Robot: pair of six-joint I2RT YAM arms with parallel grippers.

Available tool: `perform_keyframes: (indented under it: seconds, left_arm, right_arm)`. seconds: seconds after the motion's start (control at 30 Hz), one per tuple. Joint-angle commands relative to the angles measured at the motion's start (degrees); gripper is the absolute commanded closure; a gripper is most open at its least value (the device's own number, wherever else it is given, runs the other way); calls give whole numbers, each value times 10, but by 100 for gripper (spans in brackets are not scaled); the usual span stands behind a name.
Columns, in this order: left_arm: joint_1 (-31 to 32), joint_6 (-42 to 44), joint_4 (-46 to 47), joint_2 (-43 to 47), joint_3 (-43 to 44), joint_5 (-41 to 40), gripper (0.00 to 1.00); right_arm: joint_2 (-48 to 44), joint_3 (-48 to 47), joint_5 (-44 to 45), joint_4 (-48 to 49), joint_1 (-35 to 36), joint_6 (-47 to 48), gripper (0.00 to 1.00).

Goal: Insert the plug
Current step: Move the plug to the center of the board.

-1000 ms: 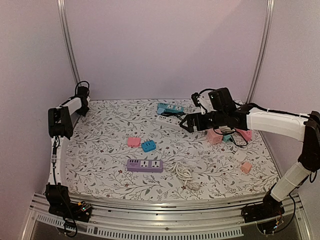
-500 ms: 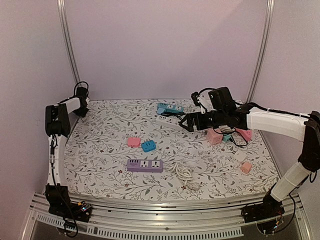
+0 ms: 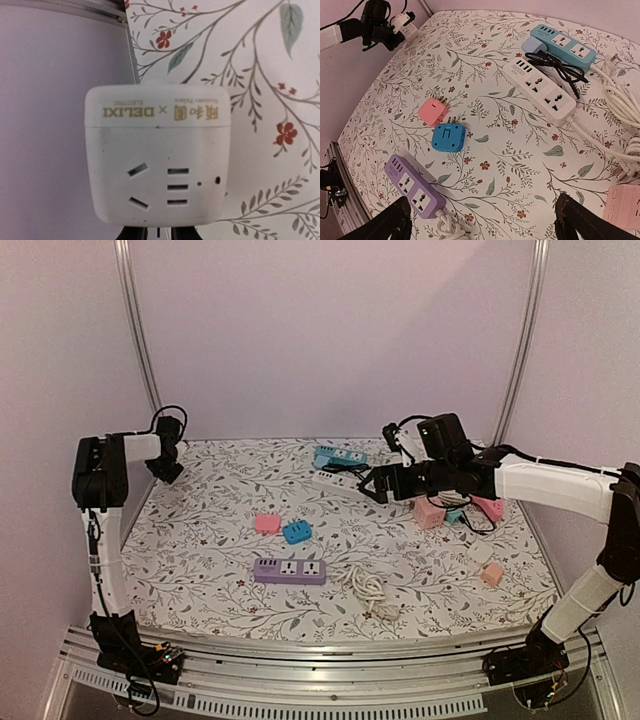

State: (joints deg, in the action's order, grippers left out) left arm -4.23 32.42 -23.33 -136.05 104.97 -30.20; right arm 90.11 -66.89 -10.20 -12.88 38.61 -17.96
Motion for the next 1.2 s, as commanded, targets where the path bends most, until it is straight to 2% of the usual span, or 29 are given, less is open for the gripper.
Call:
perform_keyframes:
  seconds: [0.0,0.3,0.43,0.47,0.5,0.53,0.57,0.63,0.67,0.7,0.93,1.17]
  left_arm:
    - [39,4,-13,65,-109,29,100]
    - [119,-10,29,218,-372,33,100]
    - [173,-16,2,282,-457,64,100]
    - [187,-18,-18,298,-472,79,93]
    - [198,-19,-37,313,-484,99,81]
    - [206,-21,-57,326,-494,115,65]
    - [214,-23,-78,340,-500,128,42]
    - [220,-26,-122,365,-501,159,17]
    - [221,-27,-148,376,-495,177,6]
    - [221,-27,-176,384,-486,194,1]
    - [219,-16,-353,413,-367,292,0]
    - [197,-35,-385,359,-238,340,0]
  right_arm:
    - [-28,12,0,-6,9,-5,1]
    - [-67,37,11,0,26,-7,1]
    - [-89,50,18,5,35,-11,1]
    - [-93,53,20,6,38,-10,1]
    - [-97,55,22,6,42,-12,1]
    - [-100,58,24,6,44,-13,1]
    - [-105,61,26,6,47,-14,1]
    - [-112,66,30,5,54,-15,1]
    - [-117,69,33,5,57,-16,1]
    - [-120,72,36,5,59,-16,1]
    - [-144,87,47,5,68,-19,1]
    - [-162,94,53,3,69,-16,1]
